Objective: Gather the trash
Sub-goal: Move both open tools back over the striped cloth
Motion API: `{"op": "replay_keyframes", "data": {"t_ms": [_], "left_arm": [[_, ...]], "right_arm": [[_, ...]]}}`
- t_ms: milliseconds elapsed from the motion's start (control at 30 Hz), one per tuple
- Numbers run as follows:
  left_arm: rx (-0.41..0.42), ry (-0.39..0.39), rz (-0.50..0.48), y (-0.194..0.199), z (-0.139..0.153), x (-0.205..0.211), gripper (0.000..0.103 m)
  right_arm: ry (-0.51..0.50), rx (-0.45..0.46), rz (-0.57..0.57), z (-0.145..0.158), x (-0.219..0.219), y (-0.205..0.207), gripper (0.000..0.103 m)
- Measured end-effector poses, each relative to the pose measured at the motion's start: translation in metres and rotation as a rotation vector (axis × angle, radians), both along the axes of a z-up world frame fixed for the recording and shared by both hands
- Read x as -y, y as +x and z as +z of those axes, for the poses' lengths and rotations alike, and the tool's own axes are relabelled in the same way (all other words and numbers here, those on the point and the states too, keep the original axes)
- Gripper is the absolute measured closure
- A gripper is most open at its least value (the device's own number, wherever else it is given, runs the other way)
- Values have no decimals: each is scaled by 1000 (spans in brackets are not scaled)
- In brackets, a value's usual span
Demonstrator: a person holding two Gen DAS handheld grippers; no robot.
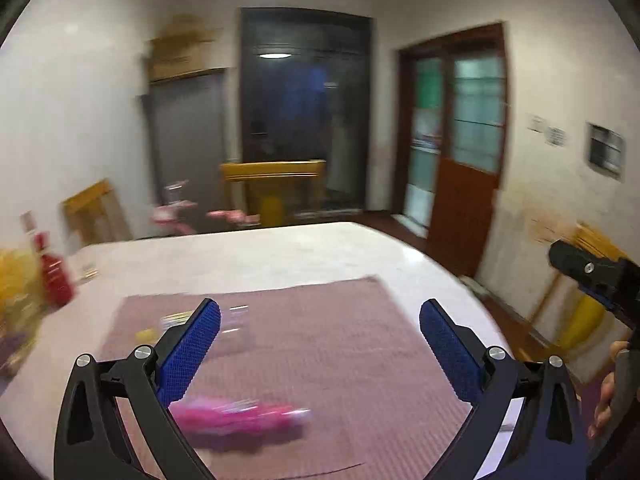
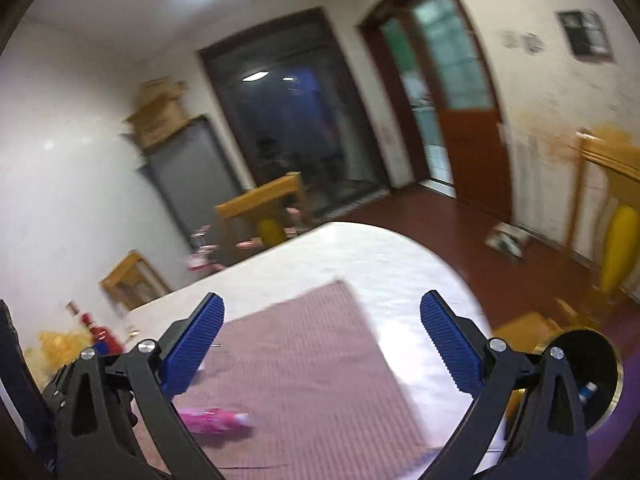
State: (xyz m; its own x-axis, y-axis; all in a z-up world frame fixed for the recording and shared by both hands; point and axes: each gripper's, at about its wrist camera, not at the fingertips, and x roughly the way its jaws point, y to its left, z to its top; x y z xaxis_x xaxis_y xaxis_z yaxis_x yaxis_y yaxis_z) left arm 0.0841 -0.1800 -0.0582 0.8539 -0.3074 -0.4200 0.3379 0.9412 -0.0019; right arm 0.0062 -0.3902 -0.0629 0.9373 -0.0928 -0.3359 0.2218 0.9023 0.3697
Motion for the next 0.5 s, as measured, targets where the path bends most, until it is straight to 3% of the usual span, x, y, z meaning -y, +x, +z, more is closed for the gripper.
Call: {"op": "replay_keyframes", "data": {"t_ms": [167,500], "left_arm": [[33,-12,189,-5,5,-59,6],[19,-72,235,-12,6,-112,6]], "right_arm": [[-52,36,109,17,-45,14,5],[-114,31,136,23,-74,22,5]]}}
